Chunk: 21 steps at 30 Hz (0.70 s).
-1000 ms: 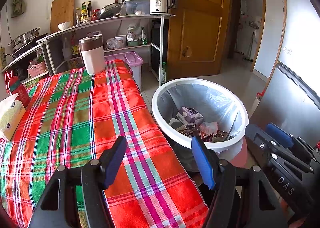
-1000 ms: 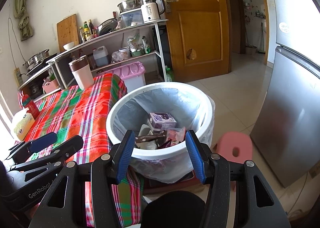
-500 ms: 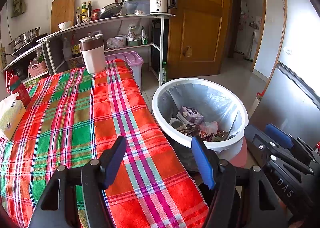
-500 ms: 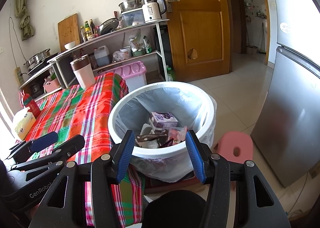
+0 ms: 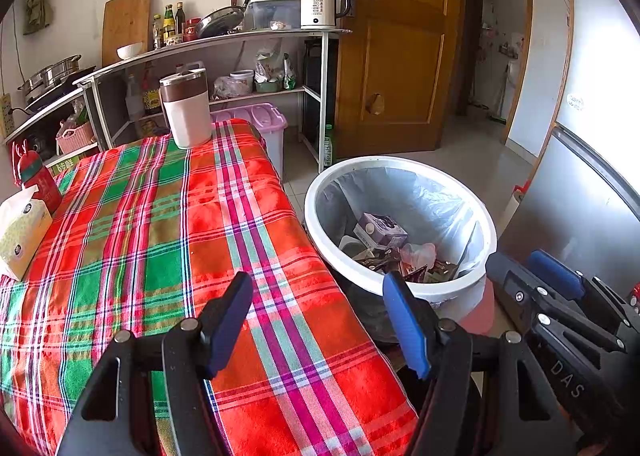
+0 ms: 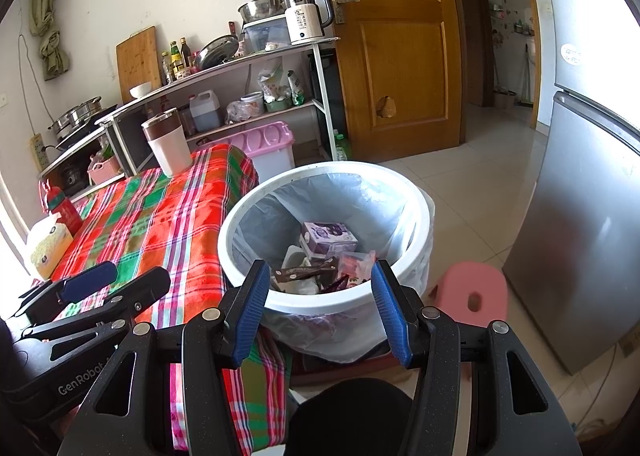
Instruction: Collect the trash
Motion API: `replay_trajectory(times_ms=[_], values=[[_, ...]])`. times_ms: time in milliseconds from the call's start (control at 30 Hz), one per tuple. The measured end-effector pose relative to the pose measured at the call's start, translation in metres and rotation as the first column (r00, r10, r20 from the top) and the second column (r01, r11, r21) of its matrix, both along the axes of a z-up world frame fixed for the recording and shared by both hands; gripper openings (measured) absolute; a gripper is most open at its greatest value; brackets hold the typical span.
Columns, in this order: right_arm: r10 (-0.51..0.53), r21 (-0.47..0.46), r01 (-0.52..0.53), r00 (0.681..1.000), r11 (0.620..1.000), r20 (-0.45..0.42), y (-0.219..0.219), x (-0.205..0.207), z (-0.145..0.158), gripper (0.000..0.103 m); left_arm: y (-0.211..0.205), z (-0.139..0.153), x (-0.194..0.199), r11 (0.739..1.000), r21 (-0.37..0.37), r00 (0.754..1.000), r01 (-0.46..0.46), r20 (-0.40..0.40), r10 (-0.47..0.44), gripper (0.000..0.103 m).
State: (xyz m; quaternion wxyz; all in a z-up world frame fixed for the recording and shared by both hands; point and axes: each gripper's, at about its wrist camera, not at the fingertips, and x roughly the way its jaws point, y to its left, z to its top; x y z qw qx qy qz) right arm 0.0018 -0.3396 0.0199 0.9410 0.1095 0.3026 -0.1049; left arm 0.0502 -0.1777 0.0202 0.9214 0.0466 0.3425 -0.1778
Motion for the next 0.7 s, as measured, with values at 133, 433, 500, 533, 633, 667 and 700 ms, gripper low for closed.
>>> replay_trajectory(times_ms=[133,433,500,533,633,667,700], values=[[0.003,0.0,-0.003,1.0,1.0,0.001,0.0001,-0.0005,0.0002,0.054,-0.0005,0.0,-0.0005,1.0,-0.001,1.0,0.002,0.001,-0.002,0.069],[0.003,0.001,-0.003,1.0,1.0,-0.001,0.0005,-0.0003,0.0,0.054,-0.0006,-0.0001,-0.0006,1.0,-0.001,1.0,0.002,-0.001,-0.002,0.069],[0.002,0.001,-0.002,1.0,1.0,-0.001,0.0002,-0.0004,0.0,0.054,-0.0008,-0.0011,-0.0005,1.0,0.0,1.0,0.003,-0.005,-0.003,0.069],[0.002,0.001,-0.002,1.0,1.0,0.0,0.0,-0.0004,0.0,0.054,-0.0009,-0.0011,-0.0005,1.0,0.0,1.0,0.003,-0.005,-0.003,0.069],[0.002,0.001,-0.002,1.0,1.0,0.0,0.0001,-0.0004,0.0,0.054,-0.0011,-0.0015,-0.0005,1.0,-0.001,1.0,0.006,-0.004,-0.006,0.069],[0.002,0.001,-0.002,1.0,1.0,0.0,0.0001,-0.0004,0.0,0.054,-0.0011,-0.0017,-0.0005,1.0,-0.002,1.0,0.009,-0.006,-0.009,0.069],[0.001,0.001,-0.001,1.0,1.0,0.0,0.0006,-0.0006,0.0,0.054,-0.0012,-0.0022,-0.0007,1.0,-0.002,1.0,0.01,-0.007,-0.01,0.069]])
